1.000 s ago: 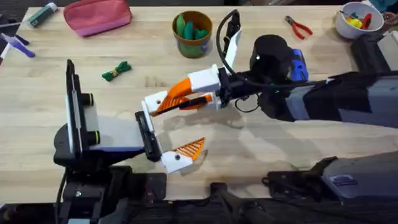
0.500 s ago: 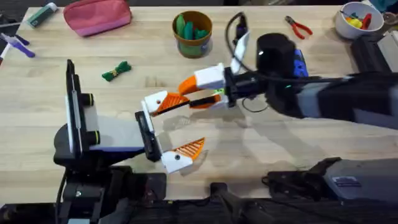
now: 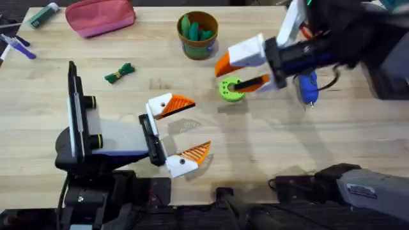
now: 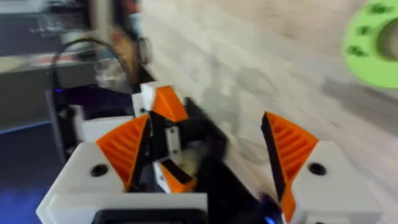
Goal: Pick up the gripper from the table and insert it into the empty holder that is missing its gripper. Then pick up a screw, insert it into the mounting hole, and use the screwdriver to tighten it. Finally, clean up the table by picking up the vegetable and placing it into the bucket.
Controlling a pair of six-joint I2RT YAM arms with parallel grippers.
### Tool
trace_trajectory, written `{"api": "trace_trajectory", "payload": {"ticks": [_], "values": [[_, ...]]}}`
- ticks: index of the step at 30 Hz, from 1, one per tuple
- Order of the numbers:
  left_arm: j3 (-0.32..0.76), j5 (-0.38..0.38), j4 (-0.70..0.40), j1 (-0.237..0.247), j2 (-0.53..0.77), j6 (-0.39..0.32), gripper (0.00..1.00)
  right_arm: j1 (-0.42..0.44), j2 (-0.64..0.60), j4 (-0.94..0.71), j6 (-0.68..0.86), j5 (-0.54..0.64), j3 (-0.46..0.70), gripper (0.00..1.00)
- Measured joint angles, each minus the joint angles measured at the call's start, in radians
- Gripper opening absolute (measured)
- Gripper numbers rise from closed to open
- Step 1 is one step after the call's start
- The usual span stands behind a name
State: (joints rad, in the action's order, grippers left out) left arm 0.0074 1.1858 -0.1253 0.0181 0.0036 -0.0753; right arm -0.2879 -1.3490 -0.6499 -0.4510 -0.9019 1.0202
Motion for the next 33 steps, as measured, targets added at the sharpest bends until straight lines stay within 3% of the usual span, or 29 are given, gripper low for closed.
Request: {"api": "trace_trajectory", "payload": {"ticks": [7,11,14,16,21,28,33], "values": [[0.000,0.000,0.000,0.000,0.000,0.000,0.986,-0.043,-0.060,-0.407,0.218,0.363,0.356,0.959],[0.000,0.000,0.000,0.000,0.000,0.000,0.988,-0.096,-0.145,-0.547,0.266,0.556,0.501,0.939],[0.000,0.000,0.000,0.000,0.000,0.000,0.988,-0.128,-0.220,-0.608,0.283,0.665,0.579,0.855],[0.000,0.000,0.000,0.000,0.000,0.000,0.988,-0.145,-0.268,-0.622,0.288,0.724,0.615,0.792],[0.000,0.000,0.000,0.000,0.000,0.000,0.987,-0.185,-0.371,-0.622,0.287,0.819,0.640,0.746],[0.000,0.000,0.000,0.000,0.000,0.000,0.988,-0.196,-0.472,-0.594,0.242,0.857,0.640,0.686],[0.000,0.000,0.000,0.000,0.000,0.000,0.988,-0.196,-0.509,-0.590,0.122,0.861,0.640,0.655]]}}
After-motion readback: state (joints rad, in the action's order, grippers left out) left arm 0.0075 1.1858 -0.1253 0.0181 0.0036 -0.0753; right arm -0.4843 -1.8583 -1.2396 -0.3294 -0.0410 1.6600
